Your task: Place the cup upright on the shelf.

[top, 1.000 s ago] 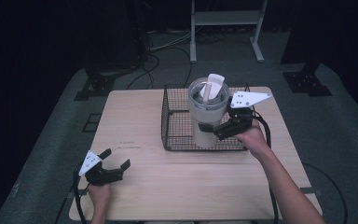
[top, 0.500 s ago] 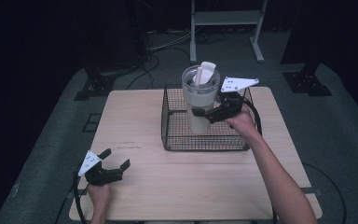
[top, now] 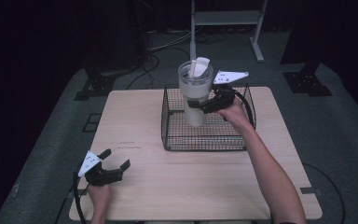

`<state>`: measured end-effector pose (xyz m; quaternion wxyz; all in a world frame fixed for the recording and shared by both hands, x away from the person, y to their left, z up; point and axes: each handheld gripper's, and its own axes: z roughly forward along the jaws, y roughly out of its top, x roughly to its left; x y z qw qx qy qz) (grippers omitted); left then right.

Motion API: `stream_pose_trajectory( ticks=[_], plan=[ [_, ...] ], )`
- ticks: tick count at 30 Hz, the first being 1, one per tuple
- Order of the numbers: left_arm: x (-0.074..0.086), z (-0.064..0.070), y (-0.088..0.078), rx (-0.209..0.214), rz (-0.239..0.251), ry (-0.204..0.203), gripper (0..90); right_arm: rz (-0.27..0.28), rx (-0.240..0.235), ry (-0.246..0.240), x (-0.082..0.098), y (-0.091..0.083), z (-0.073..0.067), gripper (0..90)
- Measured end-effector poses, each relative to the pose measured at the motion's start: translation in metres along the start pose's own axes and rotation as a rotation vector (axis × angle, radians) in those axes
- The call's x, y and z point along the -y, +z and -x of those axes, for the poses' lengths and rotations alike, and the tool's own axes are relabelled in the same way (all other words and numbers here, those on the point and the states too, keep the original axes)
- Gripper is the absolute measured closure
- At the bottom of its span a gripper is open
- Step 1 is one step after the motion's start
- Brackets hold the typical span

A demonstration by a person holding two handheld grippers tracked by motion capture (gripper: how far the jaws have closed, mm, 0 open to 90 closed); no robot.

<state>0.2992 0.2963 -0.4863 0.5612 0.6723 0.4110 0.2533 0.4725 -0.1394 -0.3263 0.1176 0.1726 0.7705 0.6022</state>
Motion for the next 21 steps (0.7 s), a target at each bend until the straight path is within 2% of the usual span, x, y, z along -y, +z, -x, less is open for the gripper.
stream_pose_trajectory(
  ticks=[4,5,10,13,21],
  plan=[
    [0.0,0.0,0.0,0.001,0.001,0.001,0.0,-0.006,-0.003,0.014,0.003,0.009,0.008,8.8],
    [0.0,0.0,0.0,0.001,0.001,0.001,0.0,0.002,-0.019,0.018,0.007,0.014,0.012,8.8],
    [0.0,0.001,-0.001,0.01,0.004,0.013,0.0,0.002,-0.032,0.033,0.013,0.023,0.015,8.8],
    [0.0,0.001,-0.001,0.011,0.005,0.014,0.0,-0.02,-0.032,0.032,0.019,0.031,0.019,8.8],
    [0.0,0.0,-0.001,0.012,0.006,0.011,0.0,-0.052,-0.036,0.045,0.032,0.039,0.024,8.8]
  ],
)
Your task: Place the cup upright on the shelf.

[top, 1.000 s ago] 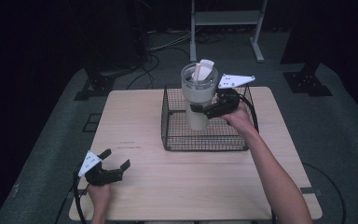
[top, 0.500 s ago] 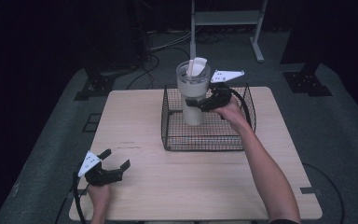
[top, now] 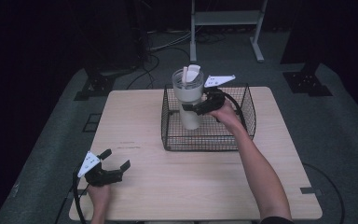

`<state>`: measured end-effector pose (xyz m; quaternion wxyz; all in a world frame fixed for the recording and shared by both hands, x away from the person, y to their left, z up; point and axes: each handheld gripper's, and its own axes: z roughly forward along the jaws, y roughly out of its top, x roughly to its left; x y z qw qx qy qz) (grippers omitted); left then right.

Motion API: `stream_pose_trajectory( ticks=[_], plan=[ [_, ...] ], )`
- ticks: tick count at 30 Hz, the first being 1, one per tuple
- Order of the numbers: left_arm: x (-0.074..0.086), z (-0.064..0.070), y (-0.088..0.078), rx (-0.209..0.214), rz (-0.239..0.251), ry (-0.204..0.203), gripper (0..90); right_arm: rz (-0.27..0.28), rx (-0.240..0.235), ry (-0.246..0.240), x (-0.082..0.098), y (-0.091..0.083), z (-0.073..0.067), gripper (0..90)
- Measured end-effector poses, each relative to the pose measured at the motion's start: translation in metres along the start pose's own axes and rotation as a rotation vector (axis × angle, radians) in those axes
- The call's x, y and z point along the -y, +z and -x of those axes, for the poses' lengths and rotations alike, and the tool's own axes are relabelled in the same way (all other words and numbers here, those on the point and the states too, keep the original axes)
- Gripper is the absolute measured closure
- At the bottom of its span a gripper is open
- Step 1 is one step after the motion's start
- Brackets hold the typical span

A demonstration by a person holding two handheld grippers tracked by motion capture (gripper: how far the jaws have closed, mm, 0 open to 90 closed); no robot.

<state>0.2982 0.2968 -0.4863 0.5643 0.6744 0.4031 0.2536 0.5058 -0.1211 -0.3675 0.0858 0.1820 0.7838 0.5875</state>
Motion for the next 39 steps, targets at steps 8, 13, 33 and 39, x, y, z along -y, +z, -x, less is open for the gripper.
stream_pose_trajectory(
  ticks=[8,13,33,39],
  plan=[
    [0.0,0.0,0.0,0.002,0.006,-0.001,0.0,-0.022,0.0,0.02,0.017,0.014,0.007,8.8],
    [0.0,-0.001,0.0,0.006,0.012,-0.002,0.0,-0.037,-0.005,0.038,0.027,0.022,0.009,8.8],
    [0.001,-0.001,-0.001,0.024,0.024,0.006,0.0,-0.149,-0.018,0.044,0.04,0.033,0.017,8.7],
    [0.001,-0.002,-0.003,0.025,0.036,-0.008,0.0,-0.149,-0.013,0.056,0.042,0.035,0.018,8.6]
  ],
)
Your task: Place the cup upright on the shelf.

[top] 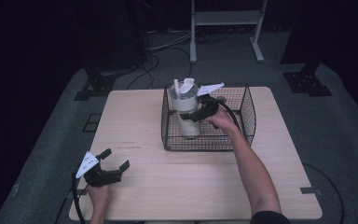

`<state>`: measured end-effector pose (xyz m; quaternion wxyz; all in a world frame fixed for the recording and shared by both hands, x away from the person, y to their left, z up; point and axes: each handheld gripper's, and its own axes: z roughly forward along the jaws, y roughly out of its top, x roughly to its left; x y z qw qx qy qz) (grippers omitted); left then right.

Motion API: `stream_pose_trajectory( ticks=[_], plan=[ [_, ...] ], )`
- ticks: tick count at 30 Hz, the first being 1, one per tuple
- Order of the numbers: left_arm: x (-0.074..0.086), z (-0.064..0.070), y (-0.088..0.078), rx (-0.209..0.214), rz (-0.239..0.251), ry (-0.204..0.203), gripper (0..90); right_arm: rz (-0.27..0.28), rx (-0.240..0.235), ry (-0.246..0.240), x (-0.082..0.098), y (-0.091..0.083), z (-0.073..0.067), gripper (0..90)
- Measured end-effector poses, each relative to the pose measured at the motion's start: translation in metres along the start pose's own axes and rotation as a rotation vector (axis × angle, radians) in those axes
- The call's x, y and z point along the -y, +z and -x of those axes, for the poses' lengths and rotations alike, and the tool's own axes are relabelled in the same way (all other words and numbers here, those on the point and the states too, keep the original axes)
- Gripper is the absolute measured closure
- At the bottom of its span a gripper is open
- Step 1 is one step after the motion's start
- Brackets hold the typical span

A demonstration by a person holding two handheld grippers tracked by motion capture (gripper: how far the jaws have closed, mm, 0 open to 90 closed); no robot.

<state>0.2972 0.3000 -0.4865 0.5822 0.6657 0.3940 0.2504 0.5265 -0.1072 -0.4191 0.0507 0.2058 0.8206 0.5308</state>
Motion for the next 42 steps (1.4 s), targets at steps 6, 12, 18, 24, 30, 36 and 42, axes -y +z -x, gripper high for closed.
stream_pose_trajectory(
  ticks=[6,12,18,24,30,36,42],
  plan=[
    [0.0,-0.001,0.0,-0.003,0.003,-0.003,0.0,0.004,-0.005,0.0,0.002,-0.002,0.001,8.5],
    [0.0,0.0,0.0,0.0,0.004,-0.001,0.0,-0.003,-0.003,-0.036,0.004,-0.004,0.001,8.4],
    [0.0,0.0,0.0,0.001,0.003,-0.004,0.0,-0.005,0.002,-0.084,0.006,-0.006,-0.004,8.4],
    [0.0,0.0,0.0,0.001,0.002,-0.004,0.0,0.013,0.01,-0.073,0.01,-0.008,-0.004,8.3],
    [0.0,0.0,0.0,0.002,0.003,-0.004,0.0,0.031,0.011,-0.067,0.014,-0.012,-0.004,8.2],
    [0.0,0.0,0.001,-0.001,0.003,-0.005,0.0,0.028,0.015,-0.086,0.017,-0.016,-0.005,7.8],
    [0.0,0.0,0.001,-0.001,0.003,-0.005,0.0,0.011,0.023,-0.099,0.018,-0.023,-0.006,7.8]
  ],
)
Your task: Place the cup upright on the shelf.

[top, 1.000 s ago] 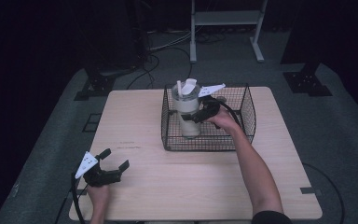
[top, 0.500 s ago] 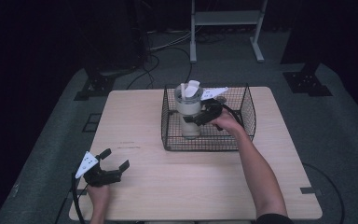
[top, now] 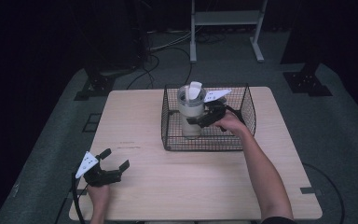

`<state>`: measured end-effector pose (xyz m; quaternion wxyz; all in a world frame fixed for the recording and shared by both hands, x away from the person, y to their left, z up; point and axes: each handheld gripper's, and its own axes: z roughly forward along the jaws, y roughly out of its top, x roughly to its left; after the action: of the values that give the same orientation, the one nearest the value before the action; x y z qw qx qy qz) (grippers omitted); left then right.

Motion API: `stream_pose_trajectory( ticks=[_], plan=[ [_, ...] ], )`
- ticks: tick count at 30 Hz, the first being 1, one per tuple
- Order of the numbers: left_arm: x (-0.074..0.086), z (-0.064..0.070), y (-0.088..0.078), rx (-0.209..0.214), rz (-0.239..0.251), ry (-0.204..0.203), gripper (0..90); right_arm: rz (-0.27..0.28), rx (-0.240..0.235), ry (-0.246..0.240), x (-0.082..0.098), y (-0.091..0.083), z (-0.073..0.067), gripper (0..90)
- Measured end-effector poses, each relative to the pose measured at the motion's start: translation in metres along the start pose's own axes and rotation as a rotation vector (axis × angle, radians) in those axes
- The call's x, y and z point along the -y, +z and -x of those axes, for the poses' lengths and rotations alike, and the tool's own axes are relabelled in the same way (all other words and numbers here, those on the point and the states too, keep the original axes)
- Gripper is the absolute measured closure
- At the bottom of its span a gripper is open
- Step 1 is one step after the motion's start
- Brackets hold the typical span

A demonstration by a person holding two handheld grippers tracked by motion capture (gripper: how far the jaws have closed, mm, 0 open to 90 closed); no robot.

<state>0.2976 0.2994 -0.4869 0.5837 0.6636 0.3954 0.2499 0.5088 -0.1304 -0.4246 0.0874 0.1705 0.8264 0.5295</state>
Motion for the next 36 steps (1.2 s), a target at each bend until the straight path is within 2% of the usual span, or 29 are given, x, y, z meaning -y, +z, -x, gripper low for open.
stream_pose_trajectory(
  ticks=[21,36],
  plan=[
    [0.0,0.0,0.0,-0.003,-0.003,0.004,0.0,-0.035,0.009,-0.023,0.0,-0.009,-0.002,8.0],
    [0.0,0.0,0.0,0.003,-0.003,0.004,0.0,-0.047,0.026,-0.02,-0.001,-0.012,-0.005,8.3]
  ],
)
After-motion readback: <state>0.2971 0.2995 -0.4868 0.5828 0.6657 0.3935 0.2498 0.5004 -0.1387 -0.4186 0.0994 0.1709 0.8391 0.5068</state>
